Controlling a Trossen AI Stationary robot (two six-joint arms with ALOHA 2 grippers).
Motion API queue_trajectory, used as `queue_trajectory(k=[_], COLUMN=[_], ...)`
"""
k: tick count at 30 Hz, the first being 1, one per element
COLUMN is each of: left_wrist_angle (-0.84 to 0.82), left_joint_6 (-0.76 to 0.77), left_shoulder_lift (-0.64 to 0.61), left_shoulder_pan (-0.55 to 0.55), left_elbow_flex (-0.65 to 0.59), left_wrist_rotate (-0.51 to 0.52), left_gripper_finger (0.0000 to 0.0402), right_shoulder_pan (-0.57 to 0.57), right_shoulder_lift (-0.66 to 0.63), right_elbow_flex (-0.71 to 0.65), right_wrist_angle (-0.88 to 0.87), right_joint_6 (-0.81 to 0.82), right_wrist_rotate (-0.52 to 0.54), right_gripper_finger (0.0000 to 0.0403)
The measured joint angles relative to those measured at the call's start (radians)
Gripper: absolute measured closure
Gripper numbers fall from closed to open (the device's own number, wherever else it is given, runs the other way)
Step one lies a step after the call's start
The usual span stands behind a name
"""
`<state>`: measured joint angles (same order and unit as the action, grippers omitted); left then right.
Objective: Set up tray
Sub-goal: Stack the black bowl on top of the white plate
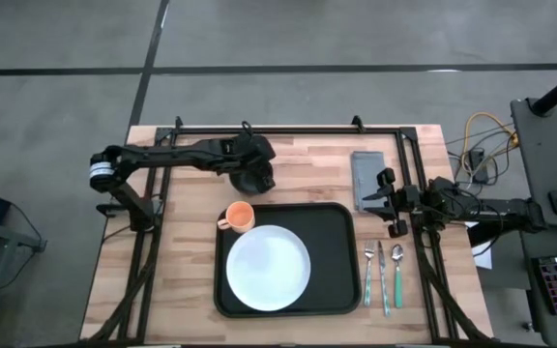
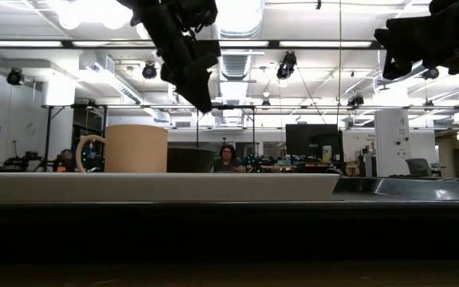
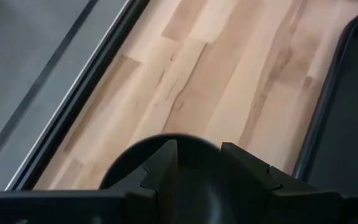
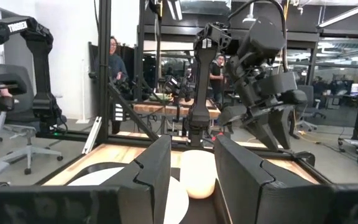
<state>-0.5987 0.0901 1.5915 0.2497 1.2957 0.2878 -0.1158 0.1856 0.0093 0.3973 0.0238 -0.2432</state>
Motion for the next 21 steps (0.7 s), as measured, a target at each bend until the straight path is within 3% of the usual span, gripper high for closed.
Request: queue_trajectory(k=[21], left_wrist_angle=[-0.074], left_joint_6=[-0.001], left_shoulder_lift=[-0.002], left_shoulder_pan=[0.000], left_elbow_flex=[-0.001], left_wrist_rotate=[-0.007], left_gripper_finger=[0.0297], right_shoulder_pan=[0.000], right_shoulder_lift=[0.000], right_elbow_flex=[0.000], right_wrist_angle=[0.002], right_joint_6=[-0.001], right_wrist_rotate=[0.001], right_gripper_finger=[0.0291])
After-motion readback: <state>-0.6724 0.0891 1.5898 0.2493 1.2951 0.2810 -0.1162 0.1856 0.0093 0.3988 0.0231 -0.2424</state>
